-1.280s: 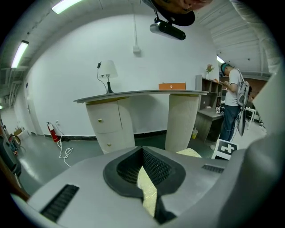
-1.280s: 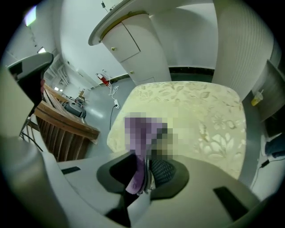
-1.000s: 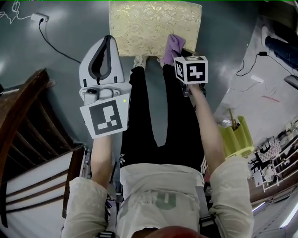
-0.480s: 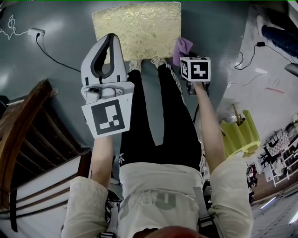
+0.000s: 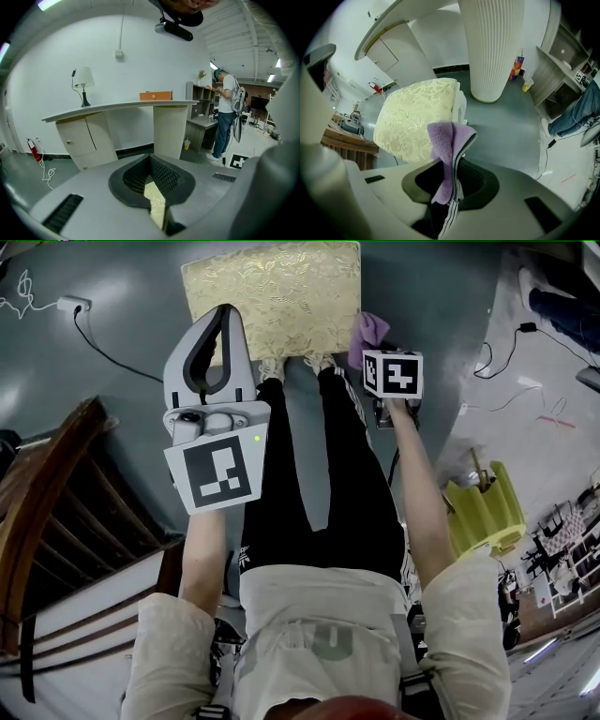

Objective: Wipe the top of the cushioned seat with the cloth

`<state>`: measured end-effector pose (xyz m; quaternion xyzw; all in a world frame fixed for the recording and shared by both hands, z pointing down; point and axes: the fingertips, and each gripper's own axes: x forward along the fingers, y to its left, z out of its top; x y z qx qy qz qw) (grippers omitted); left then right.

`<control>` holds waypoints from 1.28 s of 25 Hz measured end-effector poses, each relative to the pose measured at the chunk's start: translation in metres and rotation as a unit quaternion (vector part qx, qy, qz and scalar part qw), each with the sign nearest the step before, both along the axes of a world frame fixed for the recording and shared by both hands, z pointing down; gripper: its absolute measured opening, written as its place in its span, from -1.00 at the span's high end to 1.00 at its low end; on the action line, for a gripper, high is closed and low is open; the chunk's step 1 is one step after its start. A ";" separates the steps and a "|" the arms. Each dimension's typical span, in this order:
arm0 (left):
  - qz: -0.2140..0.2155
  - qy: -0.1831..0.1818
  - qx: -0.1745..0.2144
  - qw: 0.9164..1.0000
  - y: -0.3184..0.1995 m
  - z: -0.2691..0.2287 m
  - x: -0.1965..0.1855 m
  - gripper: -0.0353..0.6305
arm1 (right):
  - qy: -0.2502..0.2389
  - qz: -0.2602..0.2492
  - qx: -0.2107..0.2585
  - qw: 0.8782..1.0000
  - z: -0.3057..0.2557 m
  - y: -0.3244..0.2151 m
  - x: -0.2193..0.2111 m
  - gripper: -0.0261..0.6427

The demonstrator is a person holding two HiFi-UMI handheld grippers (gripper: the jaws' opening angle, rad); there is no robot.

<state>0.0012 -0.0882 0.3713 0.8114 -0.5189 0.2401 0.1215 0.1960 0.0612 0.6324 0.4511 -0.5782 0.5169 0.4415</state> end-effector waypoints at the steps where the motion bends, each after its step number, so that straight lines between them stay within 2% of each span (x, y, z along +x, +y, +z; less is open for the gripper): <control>1: 0.002 -0.002 0.003 1.000 0.000 -0.001 0.001 0.88 | 0.001 0.001 0.000 1.000 0.000 -0.001 0.001 0.66; 4: -0.001 0.006 0.009 1.000 -0.002 -0.016 0.005 0.88 | 0.003 0.003 0.002 1.000 -0.010 -0.004 0.001 0.66; 6: -0.008 0.013 0.011 1.000 -0.005 -0.035 0.003 0.88 | 0.001 0.003 0.023 1.000 -0.034 -0.016 -0.006 0.66; 10: -0.012 0.024 0.035 0.999 -0.015 -0.091 0.002 0.88 | -0.006 -0.002 0.132 0.991 -0.136 -0.075 -0.028 0.66; 15: -0.015 0.018 0.031 0.999 -0.021 -0.164 -0.003 0.88 | -0.011 -0.015 0.283 0.959 -0.309 -0.144 -0.053 0.66; 19: -0.034 0.039 0.032 0.998 -0.015 -0.225 -0.008 0.88 | -0.027 -0.036 0.352 0.935 -0.429 -0.148 -0.074 0.66; 22: -0.044 0.048 0.041 0.997 -0.009 -0.262 -0.010 0.88 | -0.025 -0.038 0.398 0.916 -0.496 -0.138 -0.079 0.66; 27: -0.037 0.058 0.044 0.997 0.019 -0.291 -0.006 0.88 | -0.033 -0.036 0.448 0.893 -0.548 -0.110 -0.081 0.66; 32: -0.027 0.055 0.040 0.997 0.047 -0.288 -0.001 0.88 | -0.032 -0.041 0.464 0.885 -0.548 -0.091 -0.082 0.66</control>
